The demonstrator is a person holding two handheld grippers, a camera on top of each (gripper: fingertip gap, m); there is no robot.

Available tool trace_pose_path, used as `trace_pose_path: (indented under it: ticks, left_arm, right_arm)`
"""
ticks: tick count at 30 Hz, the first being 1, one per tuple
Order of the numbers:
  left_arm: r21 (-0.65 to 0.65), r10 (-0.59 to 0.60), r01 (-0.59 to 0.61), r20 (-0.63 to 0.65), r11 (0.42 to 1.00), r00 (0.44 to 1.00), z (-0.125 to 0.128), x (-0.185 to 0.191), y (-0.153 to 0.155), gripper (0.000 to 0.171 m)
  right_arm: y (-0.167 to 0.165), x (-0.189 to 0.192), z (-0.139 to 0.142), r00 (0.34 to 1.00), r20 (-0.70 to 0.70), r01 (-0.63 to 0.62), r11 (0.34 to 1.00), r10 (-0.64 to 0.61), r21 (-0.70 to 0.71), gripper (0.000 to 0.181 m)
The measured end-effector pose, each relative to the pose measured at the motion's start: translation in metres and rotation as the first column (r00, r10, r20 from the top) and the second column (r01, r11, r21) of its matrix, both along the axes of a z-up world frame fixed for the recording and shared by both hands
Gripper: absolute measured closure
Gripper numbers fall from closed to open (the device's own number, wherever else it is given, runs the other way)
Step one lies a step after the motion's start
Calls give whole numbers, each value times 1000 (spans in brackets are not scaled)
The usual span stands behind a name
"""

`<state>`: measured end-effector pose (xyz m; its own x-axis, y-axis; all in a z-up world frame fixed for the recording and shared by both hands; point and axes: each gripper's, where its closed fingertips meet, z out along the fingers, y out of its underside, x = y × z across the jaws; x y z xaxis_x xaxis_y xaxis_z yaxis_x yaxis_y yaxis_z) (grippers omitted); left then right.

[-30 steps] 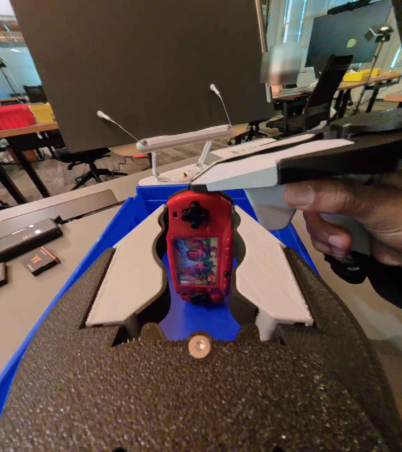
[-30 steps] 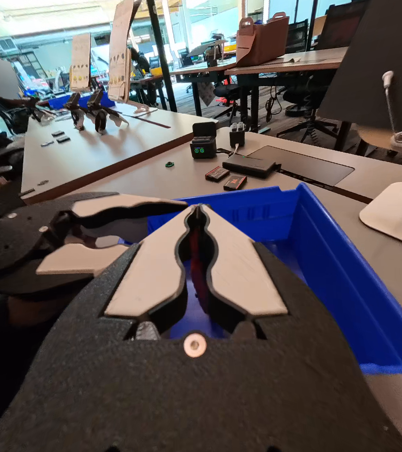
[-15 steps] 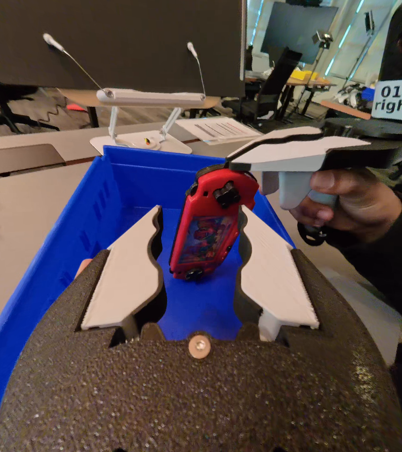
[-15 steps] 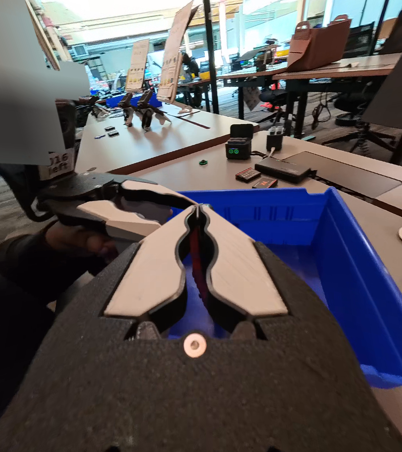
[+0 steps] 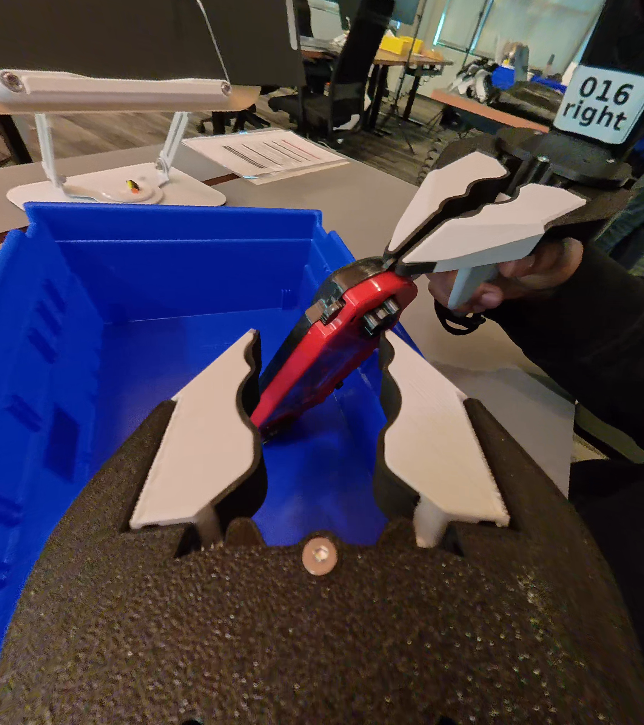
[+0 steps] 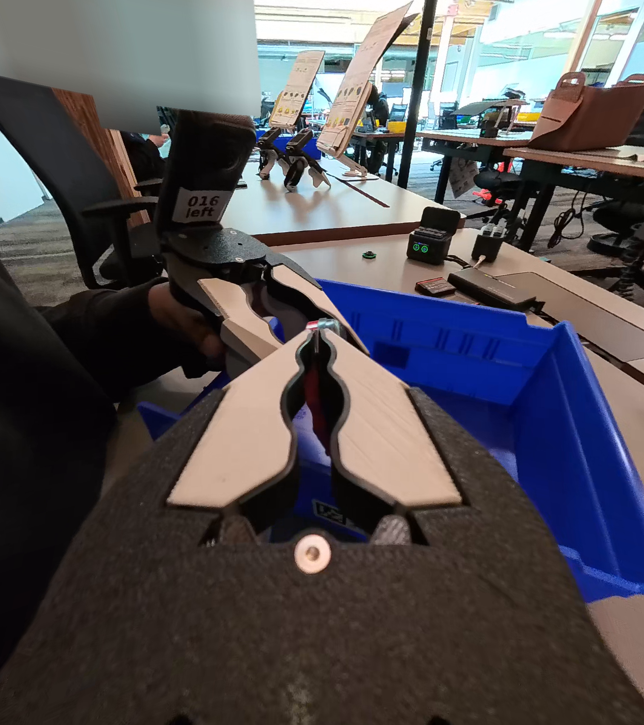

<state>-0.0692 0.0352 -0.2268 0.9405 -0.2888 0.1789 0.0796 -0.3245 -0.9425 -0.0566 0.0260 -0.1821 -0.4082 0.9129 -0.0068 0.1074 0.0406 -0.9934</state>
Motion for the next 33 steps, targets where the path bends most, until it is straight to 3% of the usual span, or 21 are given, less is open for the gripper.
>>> trace_pose_path:
  ticks: [6,8,17,23,28,33]
  left_arm:
    - [12,5,-5,-35,1000,999,1,-2,0,126]
    - [19,31,-30,-60,999,998,1,-7,-1,141]
    - [63,114,-110,-61,992,992,9,-18,-1,155]
    - [45,198,-203,95,978,976,8,-43,-3,155]
    - [109,237,-292,357,950,904,29,-67,-10,155]
    - [200,266,-386,449,900,853,54,-86,-22,155]
  right_arm:
    - [6,-4,2,999,-4,49,999,-49,-16,178]
    - [14,-8,3,993,-27,115,993,-115,-2,175]
    - [31,-14,4,964,-79,258,965,-255,36,172]
    - [20,-18,-4,973,-34,229,973,-228,9,172]
    - [18,-29,-10,950,30,309,951,-309,3,170]
    - [4,-42,-8,941,105,330,942,-322,-64,134]
